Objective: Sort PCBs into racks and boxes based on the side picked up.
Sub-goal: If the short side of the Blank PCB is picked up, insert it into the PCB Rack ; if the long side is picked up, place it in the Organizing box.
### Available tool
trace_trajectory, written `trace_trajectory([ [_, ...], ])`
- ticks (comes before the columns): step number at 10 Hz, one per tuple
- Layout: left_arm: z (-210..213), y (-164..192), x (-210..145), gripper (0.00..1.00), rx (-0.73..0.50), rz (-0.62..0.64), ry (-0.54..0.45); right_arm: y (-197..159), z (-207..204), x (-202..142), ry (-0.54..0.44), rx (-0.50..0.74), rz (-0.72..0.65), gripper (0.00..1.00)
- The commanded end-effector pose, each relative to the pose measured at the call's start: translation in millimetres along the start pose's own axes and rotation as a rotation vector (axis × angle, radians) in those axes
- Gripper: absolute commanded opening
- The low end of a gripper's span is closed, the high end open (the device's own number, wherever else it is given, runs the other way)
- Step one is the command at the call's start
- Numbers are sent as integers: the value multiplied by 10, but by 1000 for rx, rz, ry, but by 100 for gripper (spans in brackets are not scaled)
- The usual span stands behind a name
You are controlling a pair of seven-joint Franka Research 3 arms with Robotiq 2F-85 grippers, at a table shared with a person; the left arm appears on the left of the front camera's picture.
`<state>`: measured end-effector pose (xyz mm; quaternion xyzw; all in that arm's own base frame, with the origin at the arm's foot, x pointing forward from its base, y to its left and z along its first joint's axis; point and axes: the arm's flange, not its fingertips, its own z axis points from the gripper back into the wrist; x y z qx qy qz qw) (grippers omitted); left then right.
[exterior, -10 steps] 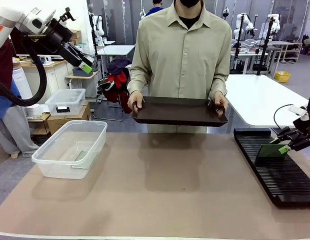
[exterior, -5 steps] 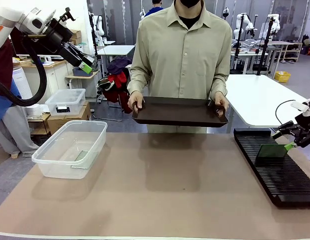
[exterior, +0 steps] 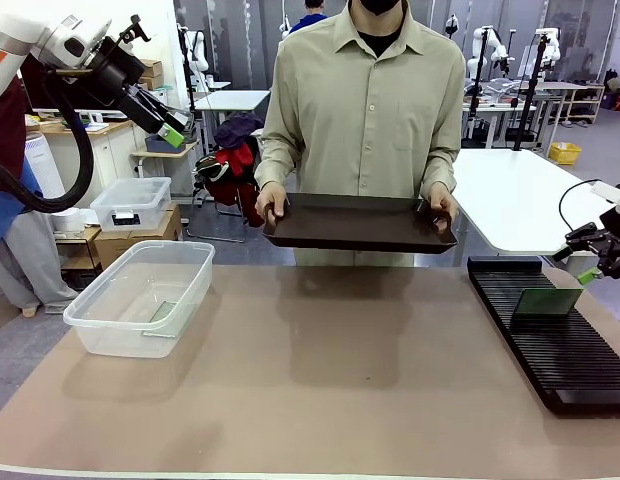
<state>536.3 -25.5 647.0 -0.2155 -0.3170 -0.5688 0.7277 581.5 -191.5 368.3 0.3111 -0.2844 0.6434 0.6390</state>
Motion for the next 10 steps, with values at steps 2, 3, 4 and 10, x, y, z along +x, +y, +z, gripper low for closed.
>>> trace_trajectory([
  [2,-9,-7,-8,100,1,1,2,121,28,73,32,-38,-16,100],
  [3,-9,-7,-8,100,1,1,2,133,39,101,38,-44,-13,100],
  [4,-9,-7,-8,100,1,1,2,151,35,129,48,-58,-16,100],
  [10,-9,-7,-8,100,1,1,2,58,84,68,15,-27,4,100],
])
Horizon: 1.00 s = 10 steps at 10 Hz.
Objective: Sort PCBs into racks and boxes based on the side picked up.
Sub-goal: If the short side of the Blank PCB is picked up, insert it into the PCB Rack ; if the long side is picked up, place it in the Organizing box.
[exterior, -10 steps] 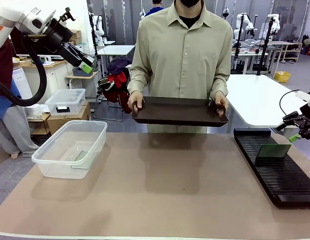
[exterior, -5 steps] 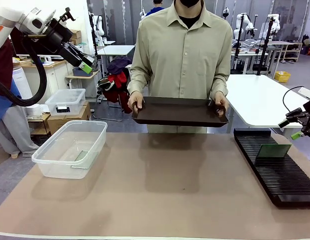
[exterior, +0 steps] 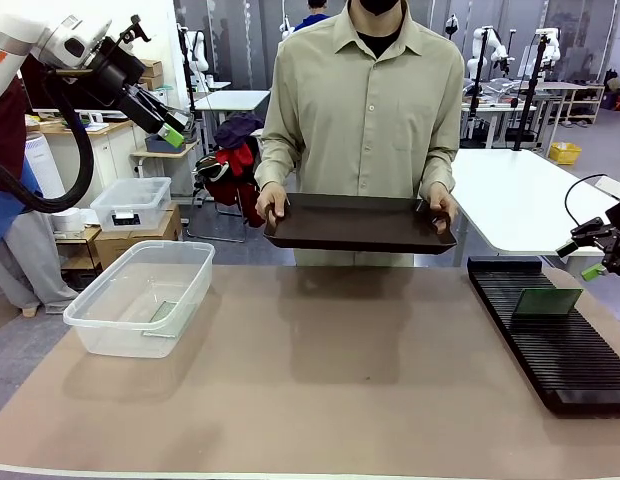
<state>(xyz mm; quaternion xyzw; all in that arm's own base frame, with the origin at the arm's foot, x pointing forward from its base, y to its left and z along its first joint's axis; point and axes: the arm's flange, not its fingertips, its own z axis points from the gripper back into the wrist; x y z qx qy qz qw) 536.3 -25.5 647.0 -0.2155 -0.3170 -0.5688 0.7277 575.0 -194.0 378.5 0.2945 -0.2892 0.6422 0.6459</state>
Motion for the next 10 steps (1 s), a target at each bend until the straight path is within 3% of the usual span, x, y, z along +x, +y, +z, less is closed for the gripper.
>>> trace_trajectory([
  [1,-9,-7,-8,100,1,1,2,-11,2,7,-4,6,2,100],
  [4,-9,-7,-8,100,1,1,2,0,-1,-1,0,0,0,100],
  [10,-9,-7,-8,100,1,1,2,466,424,993,1,22,-77,100],
])
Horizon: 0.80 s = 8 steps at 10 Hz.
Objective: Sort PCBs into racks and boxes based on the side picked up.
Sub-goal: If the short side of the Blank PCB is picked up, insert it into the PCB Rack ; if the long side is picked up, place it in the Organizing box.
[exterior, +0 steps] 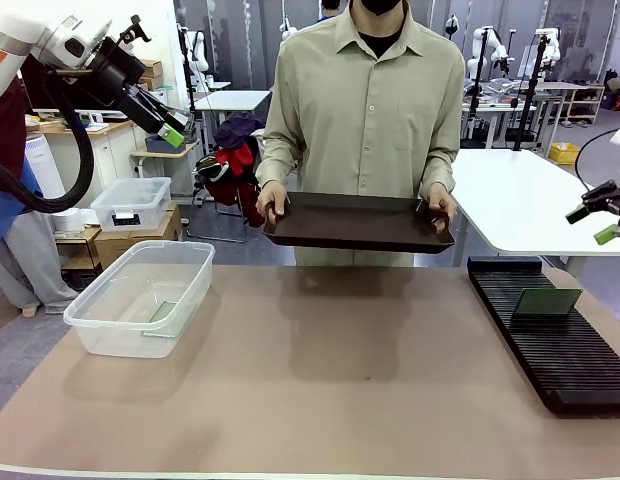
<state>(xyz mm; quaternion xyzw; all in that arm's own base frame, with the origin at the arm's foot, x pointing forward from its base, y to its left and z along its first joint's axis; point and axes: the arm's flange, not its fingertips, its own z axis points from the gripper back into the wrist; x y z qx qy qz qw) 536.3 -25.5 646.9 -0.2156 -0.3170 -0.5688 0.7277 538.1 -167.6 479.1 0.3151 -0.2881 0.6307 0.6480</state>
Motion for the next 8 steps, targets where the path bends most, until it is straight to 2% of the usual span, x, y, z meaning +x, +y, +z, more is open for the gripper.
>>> trace_trajectory([
  [1,-8,-7,-7,100,2,1,2,133,67,252,39,-12,-64,100],
  [3,-8,-7,-7,100,2,1,2,257,176,605,40,-26,-89,100],
  [5,-8,-7,-7,100,2,1,2,260,245,909,1,-180,-185,100],
  [6,-8,-7,-7,100,2,1,2,276,223,996,-34,-250,-182,100],
  [8,-8,-7,-7,100,2,1,2,353,258,1207,-18,-385,-242,100],
])
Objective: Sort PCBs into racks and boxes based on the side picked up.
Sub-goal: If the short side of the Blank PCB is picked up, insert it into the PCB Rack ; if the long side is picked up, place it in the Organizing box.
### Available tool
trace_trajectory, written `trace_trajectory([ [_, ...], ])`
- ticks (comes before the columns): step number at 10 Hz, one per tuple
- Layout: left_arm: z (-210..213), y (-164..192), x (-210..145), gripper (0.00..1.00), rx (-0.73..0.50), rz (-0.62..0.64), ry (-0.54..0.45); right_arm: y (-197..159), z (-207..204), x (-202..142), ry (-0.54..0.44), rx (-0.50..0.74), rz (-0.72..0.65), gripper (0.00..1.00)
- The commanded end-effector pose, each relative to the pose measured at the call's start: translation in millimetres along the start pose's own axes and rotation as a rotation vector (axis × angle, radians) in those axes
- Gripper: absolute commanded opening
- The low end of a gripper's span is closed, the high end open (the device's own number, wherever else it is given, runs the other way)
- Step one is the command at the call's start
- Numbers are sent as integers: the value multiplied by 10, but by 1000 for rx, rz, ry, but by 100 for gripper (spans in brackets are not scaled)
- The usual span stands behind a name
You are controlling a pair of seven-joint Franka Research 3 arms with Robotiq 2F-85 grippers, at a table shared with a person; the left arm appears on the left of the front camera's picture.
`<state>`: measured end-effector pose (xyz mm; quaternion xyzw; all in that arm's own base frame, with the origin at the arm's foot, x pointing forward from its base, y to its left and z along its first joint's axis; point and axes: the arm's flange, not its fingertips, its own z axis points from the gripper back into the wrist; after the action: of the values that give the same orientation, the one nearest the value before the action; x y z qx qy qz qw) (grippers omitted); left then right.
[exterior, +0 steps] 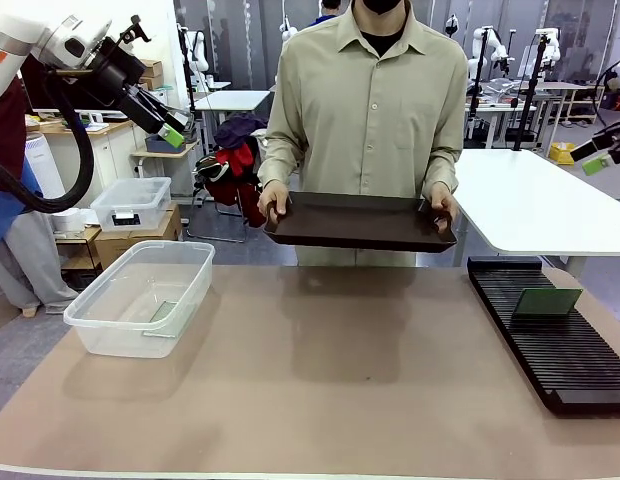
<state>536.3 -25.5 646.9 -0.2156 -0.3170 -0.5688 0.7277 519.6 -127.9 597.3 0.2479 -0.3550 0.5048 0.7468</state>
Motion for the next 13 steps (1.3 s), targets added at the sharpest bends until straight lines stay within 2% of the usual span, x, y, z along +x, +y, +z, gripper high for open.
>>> trace_trajectory([
  [1,-8,-7,-7,100,2,1,2,283,-177,117,33,-159,-48,100],
  [3,-8,-7,-7,100,2,1,2,427,-240,290,108,-148,-54,100],
  [5,-8,-7,-7,100,2,1,2,402,-418,343,179,-111,-78,100],
  [6,-8,-7,-7,100,2,1,2,356,-432,329,171,-87,-54,100],
  [7,-8,-7,-7,100,2,1,2,411,-308,364,132,-127,-42,100],
  [13,-8,-7,-7,100,2,1,2,386,-259,345,143,-132,-46,100],
])
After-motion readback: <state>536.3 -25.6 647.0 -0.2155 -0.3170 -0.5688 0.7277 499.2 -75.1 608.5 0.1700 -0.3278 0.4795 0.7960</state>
